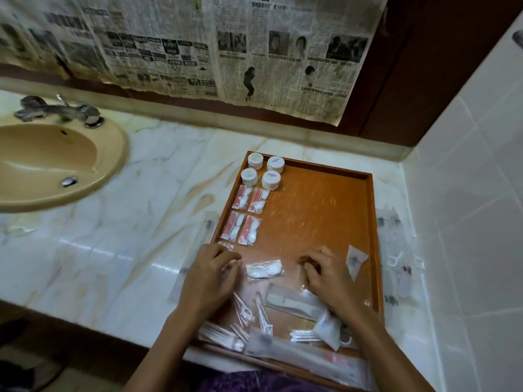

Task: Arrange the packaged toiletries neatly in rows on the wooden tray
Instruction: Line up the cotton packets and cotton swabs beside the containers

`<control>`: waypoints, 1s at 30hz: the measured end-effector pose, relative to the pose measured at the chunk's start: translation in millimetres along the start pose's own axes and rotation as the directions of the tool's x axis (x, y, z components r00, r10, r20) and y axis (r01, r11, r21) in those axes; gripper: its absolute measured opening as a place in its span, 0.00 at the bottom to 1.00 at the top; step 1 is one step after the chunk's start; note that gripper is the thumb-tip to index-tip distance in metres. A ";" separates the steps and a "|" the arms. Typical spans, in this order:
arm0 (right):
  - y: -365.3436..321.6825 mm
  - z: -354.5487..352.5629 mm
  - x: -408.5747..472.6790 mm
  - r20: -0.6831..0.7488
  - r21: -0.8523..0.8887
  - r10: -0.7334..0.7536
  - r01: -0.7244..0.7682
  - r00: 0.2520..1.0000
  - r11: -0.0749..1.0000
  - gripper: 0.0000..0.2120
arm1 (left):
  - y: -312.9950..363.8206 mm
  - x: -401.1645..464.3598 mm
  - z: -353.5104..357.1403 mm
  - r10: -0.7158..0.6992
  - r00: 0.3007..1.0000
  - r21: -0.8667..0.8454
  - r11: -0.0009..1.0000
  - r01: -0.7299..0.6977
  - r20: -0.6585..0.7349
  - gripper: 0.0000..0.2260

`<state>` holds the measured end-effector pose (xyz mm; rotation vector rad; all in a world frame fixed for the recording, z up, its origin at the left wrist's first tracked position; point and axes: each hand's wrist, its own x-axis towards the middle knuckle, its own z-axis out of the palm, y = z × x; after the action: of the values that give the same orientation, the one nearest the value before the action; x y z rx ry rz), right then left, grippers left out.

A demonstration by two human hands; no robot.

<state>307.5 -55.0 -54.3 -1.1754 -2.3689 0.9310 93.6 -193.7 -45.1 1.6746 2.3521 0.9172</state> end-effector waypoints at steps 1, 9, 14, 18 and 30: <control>-2.2 4.1 0.0 -0.006 -0.009 0.000 0.000 1.000 1.000 0.10 | -4.9 -1.7 -1.9 -0.015 1.000 0.020 1.000 0.016 -0.019 0.06; -36.2 37.0 10.8 0.193 -0.098 -0.136 0.157 0.972 0.983 0.16 | -30.4 -6.5 -8.5 -0.242 0.967 -0.001 0.970 0.243 -0.076 0.13; -45.3 42.1 21.0 0.272 -0.198 -0.170 0.228 0.947 0.953 0.08 | -32.2 -10.1 -6.0 -0.233 0.971 -0.012 0.972 0.233 -0.057 0.13; -53.9 41.2 21.2 0.242 -0.080 -0.241 0.267 0.940 0.960 0.04 | -31.5 -9.3 -5.4 -0.243 0.968 -0.029 0.970 0.241 -0.070 0.13; -38.2 36.4 11.7 0.318 -0.176 -0.131 0.194 0.939 0.965 0.19 | -33.9 -10.2 -5.0 -0.238 0.968 -0.040 0.971 0.236 -0.081 0.12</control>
<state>258.3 -77.5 -54.6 -0.9376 -2.8187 0.8817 67.6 -211.9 -61.5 1.3293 2.5103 0.9893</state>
